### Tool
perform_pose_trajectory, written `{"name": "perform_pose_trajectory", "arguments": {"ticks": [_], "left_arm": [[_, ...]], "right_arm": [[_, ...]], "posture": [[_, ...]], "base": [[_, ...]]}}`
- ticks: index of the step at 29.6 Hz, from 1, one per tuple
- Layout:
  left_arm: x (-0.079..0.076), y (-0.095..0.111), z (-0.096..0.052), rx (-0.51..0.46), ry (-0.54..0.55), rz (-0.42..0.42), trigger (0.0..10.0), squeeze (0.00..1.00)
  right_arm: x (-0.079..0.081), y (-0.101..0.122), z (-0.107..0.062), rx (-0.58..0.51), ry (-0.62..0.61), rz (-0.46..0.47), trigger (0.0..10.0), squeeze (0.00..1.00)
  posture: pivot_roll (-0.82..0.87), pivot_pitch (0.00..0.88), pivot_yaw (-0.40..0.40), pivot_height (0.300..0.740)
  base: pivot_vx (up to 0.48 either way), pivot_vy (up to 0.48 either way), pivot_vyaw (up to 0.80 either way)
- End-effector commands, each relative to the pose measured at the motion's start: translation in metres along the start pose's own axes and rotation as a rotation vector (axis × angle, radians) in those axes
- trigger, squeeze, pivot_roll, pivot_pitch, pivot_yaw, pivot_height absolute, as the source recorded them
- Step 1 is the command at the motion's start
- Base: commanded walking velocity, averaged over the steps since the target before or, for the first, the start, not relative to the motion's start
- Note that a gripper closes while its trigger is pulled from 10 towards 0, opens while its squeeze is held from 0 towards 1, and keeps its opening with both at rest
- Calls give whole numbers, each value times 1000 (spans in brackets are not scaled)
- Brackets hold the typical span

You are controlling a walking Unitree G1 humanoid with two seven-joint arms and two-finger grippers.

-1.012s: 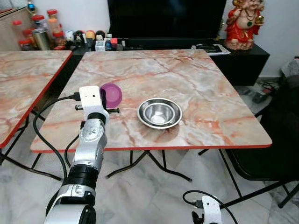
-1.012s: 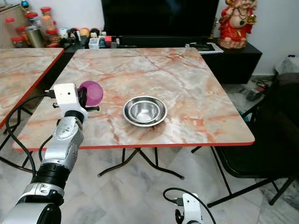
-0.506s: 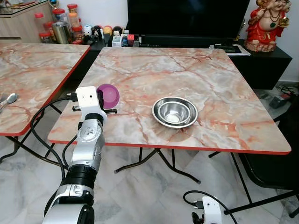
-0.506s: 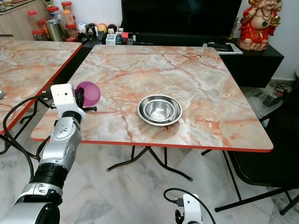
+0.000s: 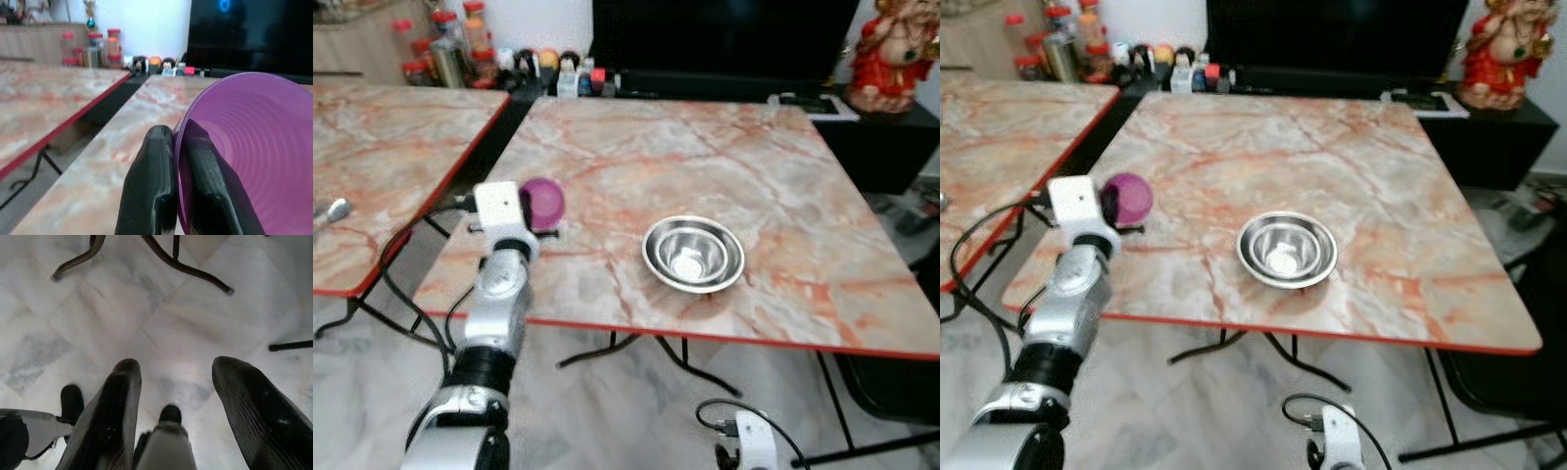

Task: Setting the table

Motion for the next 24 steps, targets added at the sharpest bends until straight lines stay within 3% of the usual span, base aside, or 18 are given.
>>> {"name": "perform_pose_trajectory", "arguments": {"ticks": [1, 4, 11, 18, 24], "left_arm": [[-16, 7, 2, -21, -42, -13, 10000, 0], [-17, 8, 1, -22, -52, -14, 10000, 0], [-20, 8, 1, -23, -78, -21, 10000, 0], [-28, 7, 5, 21, -128, -125, 10000, 0], [-29, 5, 23, 126, -134, -119, 10000, 0]], "right_arm": [[-10, -5, -2, 16, -28, 10, 10000, 0], [-10, -6, -2, 20, -28, 10, 10000, 0], [-9, -7, -2, 24, -28, 9, 10000, 0], [-8, -11, -2, 34, -27, 7, 10000, 0], [-9, -16, -3, 42, -32, 15, 10000, 0]], "posture": [[0, 0, -5, 740], [2, 0, -4, 740], [2, 0, -2, 740], [2, 0, 1, 740], [-3, 0, 13, 740]], "base": [[352, 0, 0], [348, 0, 0], [0, 0, 0], [0, 0, 0], [0, 0, 0]]}}
Point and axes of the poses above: a point about 5 cm out from each wrist's last joint towards the gripper, its own z axis pointing out of the wrist towards the gripper, its own y axis along the axis of the wrist's last joint, x = y × z, the point moved 4 cm from there along z, pointing out of the wrist towards the gripper, and after that the axes turned 3 degrees about z, right-handed, at the moved point
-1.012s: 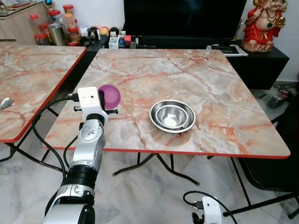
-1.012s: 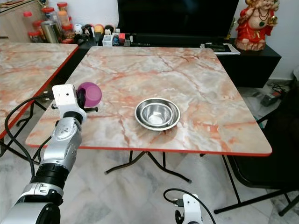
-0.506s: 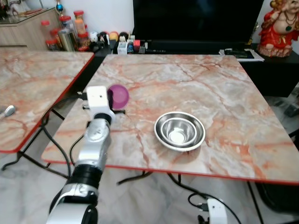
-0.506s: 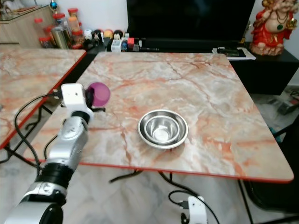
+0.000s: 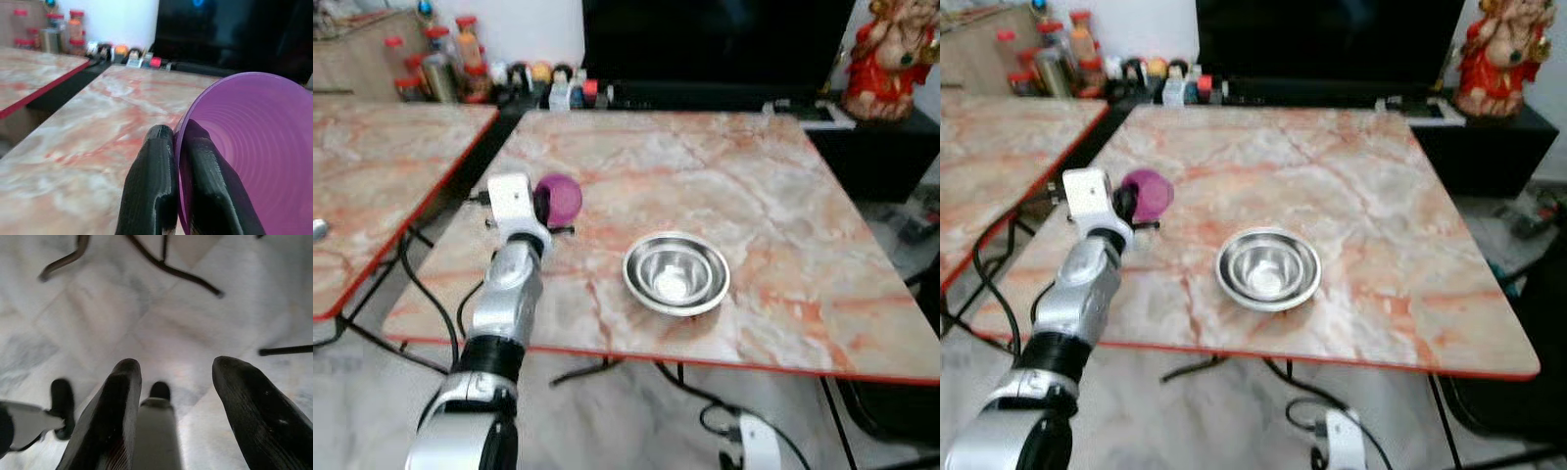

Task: Setting the table

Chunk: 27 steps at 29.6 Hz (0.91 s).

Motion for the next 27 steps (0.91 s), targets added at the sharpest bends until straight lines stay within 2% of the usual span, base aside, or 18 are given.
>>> {"name": "perform_pose_trajectory", "arguments": {"ticks": [1, 4, 5, 7, 9, 11, 14, 17, 21, 27], "left_arm": [[0, 8, 10, 44, -2, -16, 10000, 0], [-6, 10, 19, 107, -38, -10, 10000, 0], [-10, 10, 22, 139, -67, 23, 10000, 0], [-12, 10, 23, 146, -75, 35, 10000, 0], [-24, 7, 26, 213, -151, 73, 10000, 0], [-28, 4, 27, 258, -175, 58, 10000, 0], [-29, 2, 27, 283, -180, 42, 10000, 0], [-29, -10, 25, 363, -185, 109, 10000, 0], [-29, -20, 22, 403, -162, 116, 10000, 0], [-30, -29, 20, 437, -120, 82, 10000, 0]], "right_arm": [[-4, -3, -1, 8, -13, 6, 10000, 0], [-5, -6, -1, 12, -19, 13, 10000, 0], [-6, -8, -2, 16, -22, 18, 10000, 0], [-6, -9, -2, 17, -23, 20, 10000, 0], [-7, -13, -3, 23, -29, 30, 10000, 0], [-8, -16, -4, 28, -33, 35, 10000, 0], [-9, -18, -4, 31, -34, 38, 10000, 0], [-13, -26, -6, 43, -42, 40, 10000, 0], [-16, -31, -8, 51, -49, 42, 10000, 0], [-24, -33, -10, 57, -61, 36, 10000, 0]], "posture": [[-3, 0, 14, 740], [-10, 0, 29, 740], [-11, 0, 33, 740], [-11, 0, 33, 740], [-16, 0, 43, 740], [-17, 0, 47, 740], [-18, 0, 48, 740], [-22, 0, 53, 740], [-31, 0, 47, 740], [-42, 0, 41, 740]], "base": [[0, 0, 0], [0, 0, 0], [0, 0, 0], [0, 0, 0], [0, 0, 0], [0, 0, 0], [0, 0, 0], [0, 0, 0], [0, 0, 0], [0, 0, 0]]}}
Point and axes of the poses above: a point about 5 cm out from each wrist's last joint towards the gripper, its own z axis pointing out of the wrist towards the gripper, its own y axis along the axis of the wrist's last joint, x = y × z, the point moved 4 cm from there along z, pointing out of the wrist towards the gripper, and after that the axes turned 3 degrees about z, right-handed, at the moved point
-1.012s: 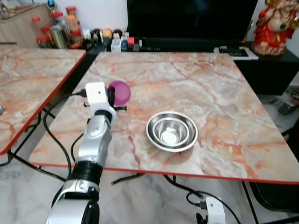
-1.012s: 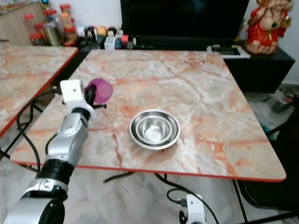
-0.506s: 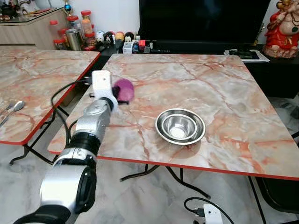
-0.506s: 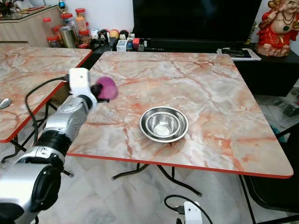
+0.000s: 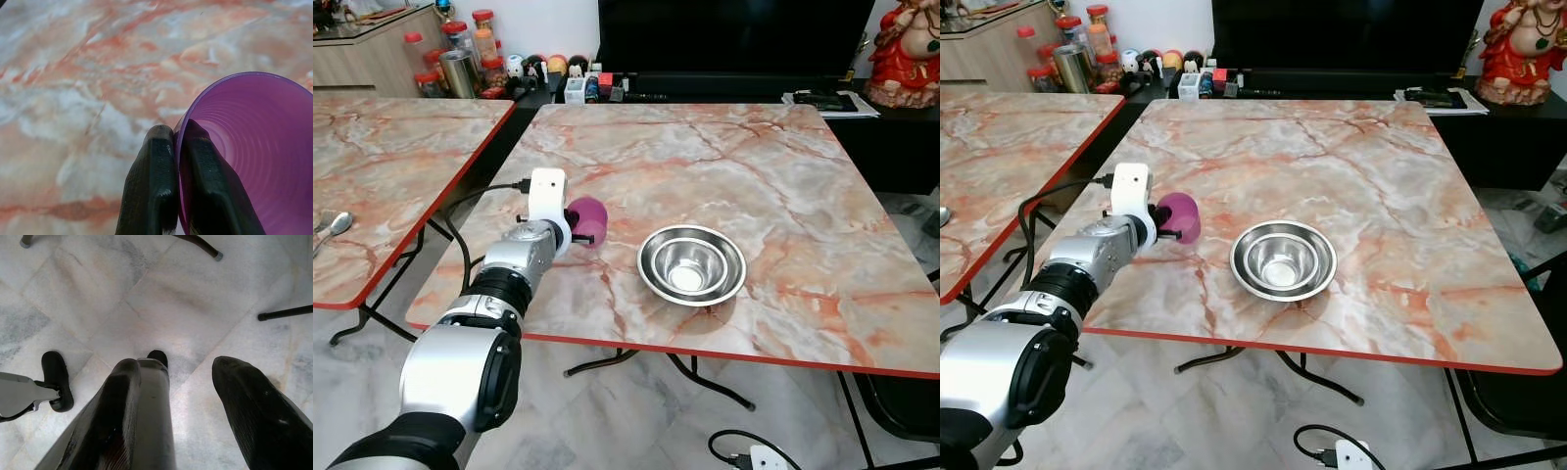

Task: Setting the table

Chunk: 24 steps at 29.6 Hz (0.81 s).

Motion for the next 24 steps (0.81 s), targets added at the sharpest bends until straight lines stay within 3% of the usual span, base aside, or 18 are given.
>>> {"name": "perform_pose_trajectory", "arguments": {"ticks": [1, 9, 24], "left_arm": [[-3, 5, 0, 1, 7, -19, 10000, 0], [-11, 6, 2, 11, -14, -68, 10000, 0], [-9, -5, 2, 66, 34, -39, 10000, 0]], "right_arm": [[-4, 2, 0, -9, -7, 13, 10000, 0], [-14, 6, 0, -19, -28, 19, 10000, 0], [-15, 1, -1, -10, -40, 41, 10000, 0]], "posture": [[-44, 0, 40, 740], [-59, 0, 39, 740], [-61, 0, 56, 740]], "base": [[0, 0, 0], [0, 0, 0], [0, 0, 0]]}}
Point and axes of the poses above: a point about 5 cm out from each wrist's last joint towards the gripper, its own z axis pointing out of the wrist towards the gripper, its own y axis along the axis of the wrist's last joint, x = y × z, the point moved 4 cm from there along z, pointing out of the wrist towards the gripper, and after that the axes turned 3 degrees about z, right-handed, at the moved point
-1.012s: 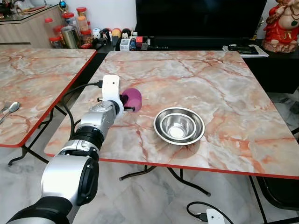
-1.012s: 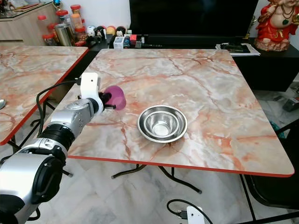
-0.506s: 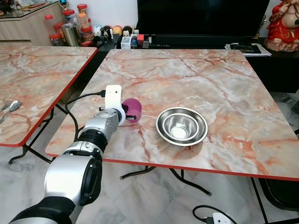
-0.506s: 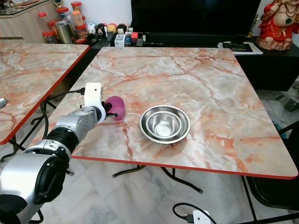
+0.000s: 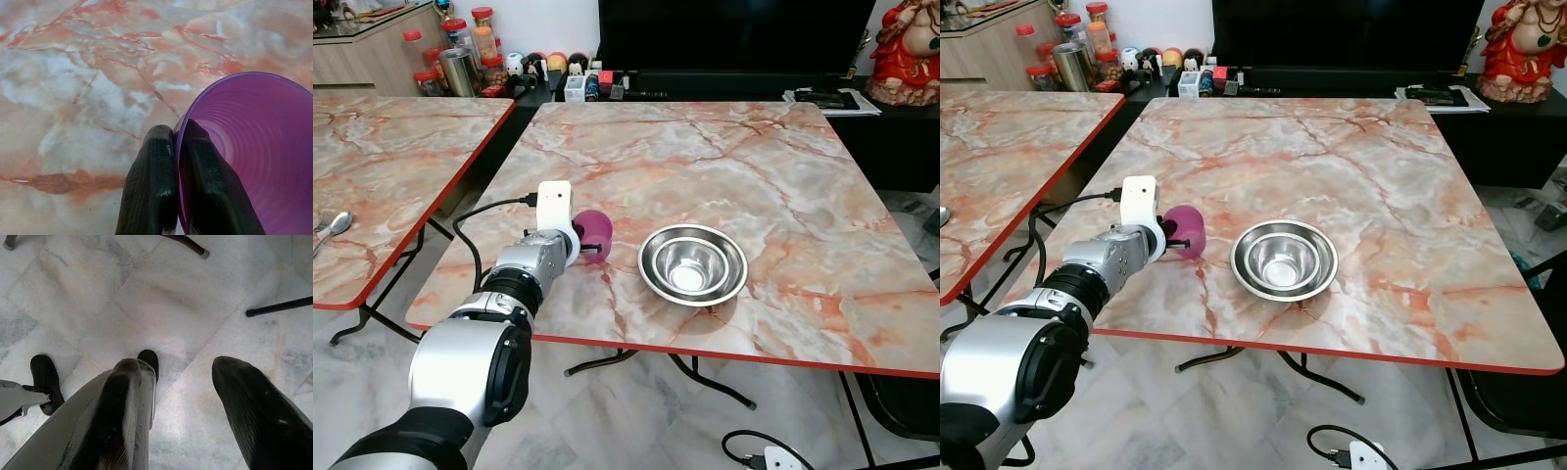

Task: Setting the table

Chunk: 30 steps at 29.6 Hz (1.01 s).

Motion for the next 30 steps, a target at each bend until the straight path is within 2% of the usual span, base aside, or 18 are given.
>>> {"name": "perform_pose_trajectory", "arguments": {"ticks": [1, 3, 13, 14, 15, 16, 19, 20, 21, 24, 25, 26, 30], "left_arm": [[0, 3, 0, 1, 18, 17, 10000, 0], [1, -5, 0, 19, 32, 9, 10000, 0], [-3, -10, 1, 32, 26, -3, 10000, 0], [-3, -10, 1, 33, 25, -4, 10000, 471], [-3, -10, 1, 33, 25, -4, 10000, 471], [-4, -11, 1, 34, 23, -4, 10000, 580], [-6, -11, 1, 33, 25, -1, 10000, 561], [-6, -10, 1, 31, 28, -3, 10000, 525], [-6, -9, 1, 29, 29, -3, 10000, 992], [-6, -9, 1, 28, 30, -3, 10000, 992], [-6, -9, 1, 26, 33, -5, 10000, 192], [-6, -8, 1, 23, 35, -8, 10000, 0], [-6, -8, 1, 17, 41, -15, 10000, 0]], "right_arm": [[-1, 0, 0, -7, -6, 22, 10000, 0], [-5, -2, -1, -6, -16, 29, 10000, 0], [-10, -4, -2, -4, -27, 34, 10000, 0], [-11, -5, -2, -3, -29, 35, 10000, 0], [-11, -5, -2, -3, -29, 35, 10000, 0], [-12, -6, -2, -2, -31, 36, 10000, 0], [-14, -8, -3, 1, -36, 40, 10000, 0], [-14, -8, -3, 2, -37, 39, 10000, 0], [-15, -8, -3, 2, -38, 39, 10000, 0], [-15, -9, -3, 3, -39, 39, 10000, 0], [-16, -8, -3, 2, -39, 38, 10000, 0], [-16, -8, -3, 1, -39, 36, 10000, 0], [-16, -7, -3, -2, -37, 32, 10000, 0]], "posture": [[-71, 0, 62, 740], [-78, 0, 62, 740], [-96, 0, 64, 740], [-97, 0, 64, 740], [-97, 0, 64, 740], [-98, 0, 63, 740], [-105, 0, 63, 740], [-108, 0, 62, 740], [-107, 0, 58, 740], [-107, 0, 58, 740], [-108, 0, 57, 740], [-108, 0, 57, 740], [-108, 0, 57, 740]], "base": [[0, 0, 0], [0, 0, 0], [0, 0, 0], [0, 0, 0], [0, 0, 0], [0, 0, 0], [0, 0, 0], [0, 0, 0], [0, 0, 0], [0, 0, 0], [0, 0, 0], [0, 0, 0], [0, 0, 0]]}}
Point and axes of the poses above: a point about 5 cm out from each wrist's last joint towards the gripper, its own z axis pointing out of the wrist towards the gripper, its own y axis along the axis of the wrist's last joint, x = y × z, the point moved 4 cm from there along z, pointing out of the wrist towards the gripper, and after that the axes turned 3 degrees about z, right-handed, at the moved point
